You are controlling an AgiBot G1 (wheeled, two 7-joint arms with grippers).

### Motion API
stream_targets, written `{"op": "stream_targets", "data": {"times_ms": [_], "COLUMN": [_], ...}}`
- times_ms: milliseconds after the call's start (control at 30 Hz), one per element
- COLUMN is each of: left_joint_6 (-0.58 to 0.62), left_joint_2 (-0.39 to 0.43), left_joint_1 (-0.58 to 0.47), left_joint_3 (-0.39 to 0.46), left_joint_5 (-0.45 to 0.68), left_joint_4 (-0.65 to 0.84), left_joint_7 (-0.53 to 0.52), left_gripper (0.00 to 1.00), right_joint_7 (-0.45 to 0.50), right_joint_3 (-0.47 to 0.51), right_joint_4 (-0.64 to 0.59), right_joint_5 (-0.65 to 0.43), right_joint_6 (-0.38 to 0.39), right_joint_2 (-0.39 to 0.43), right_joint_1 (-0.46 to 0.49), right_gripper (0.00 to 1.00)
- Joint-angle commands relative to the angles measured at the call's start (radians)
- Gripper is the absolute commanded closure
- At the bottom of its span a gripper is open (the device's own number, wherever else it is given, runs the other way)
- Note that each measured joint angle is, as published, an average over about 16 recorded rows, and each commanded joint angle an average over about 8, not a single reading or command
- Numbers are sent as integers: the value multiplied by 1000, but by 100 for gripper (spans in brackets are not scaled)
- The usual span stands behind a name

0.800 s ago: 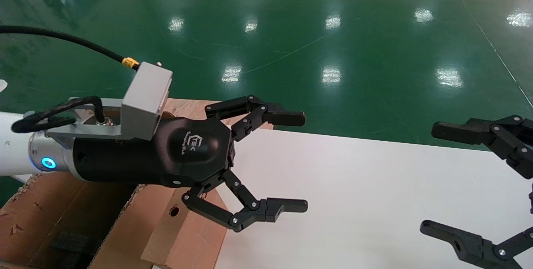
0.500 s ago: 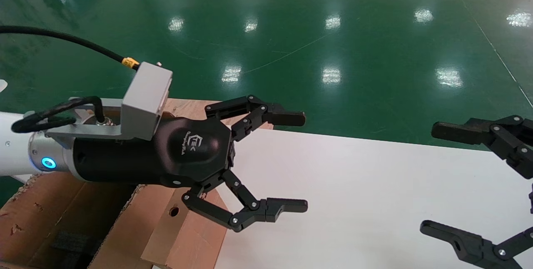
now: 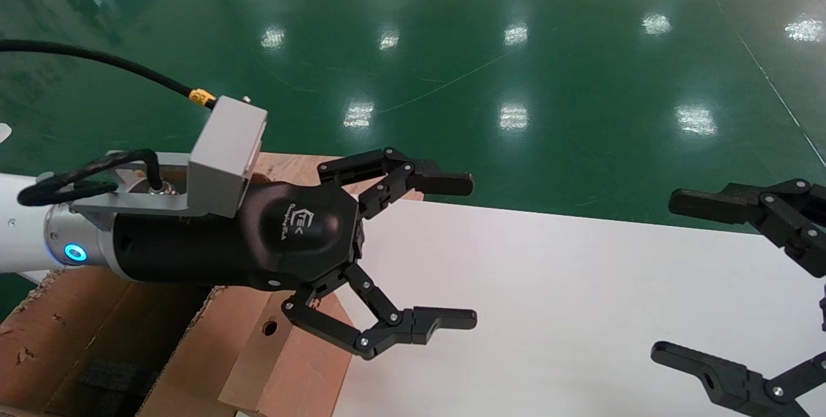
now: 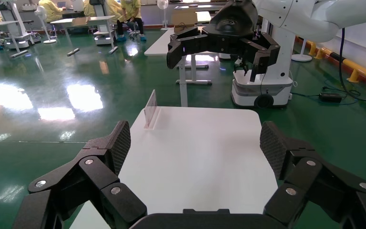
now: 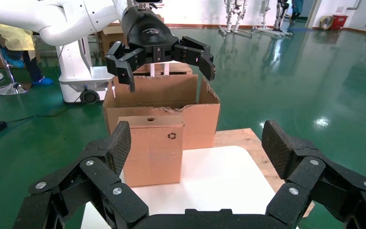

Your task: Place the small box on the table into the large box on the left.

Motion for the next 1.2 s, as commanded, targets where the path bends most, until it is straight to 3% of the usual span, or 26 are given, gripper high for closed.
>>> {"op": "stream_targets", "data": {"times_ms": [33, 233, 267, 500, 533, 600, 867, 933, 1200], "left_joint_6": [0, 0, 0, 0, 0, 0, 0, 0, 0], "left_joint_2": [0, 0, 0, 0, 0, 0, 0, 0, 0], "left_joint_1": [0, 0, 0, 0, 0, 0, 0, 0, 0], "left_joint_3": [0, 0, 0, 0, 0, 0, 0, 0, 0], "left_joint_5": [0, 0, 0, 0, 0, 0, 0, 0, 1], "left_joint_4": [0, 0, 0, 0, 0, 0, 0, 0, 0], "left_joint_7": [0, 0, 0, 0, 0, 0, 0, 0, 0], "left_gripper": [0, 0, 0, 0, 0, 3, 100, 100, 1], "right_joint_7": [0, 0, 0, 0, 0, 0, 0, 0, 0], "right_joint_3": [0, 0, 0, 0, 0, 0, 0, 0, 0], "right_joint_4": [0, 0, 0, 0, 0, 0, 0, 0, 0], "right_joint_5": [0, 0, 0, 0, 0, 0, 0, 0, 0], "right_joint_6": [0, 0, 0, 0, 0, 0, 0, 0, 0], "right_joint_2": [0, 0, 0, 0, 0, 0, 0, 0, 0], "right_joint_1": [0, 0, 0, 0, 0, 0, 0, 0, 0], "right_gripper": [0, 0, 4, 90, 99, 100, 100, 100, 100]}}
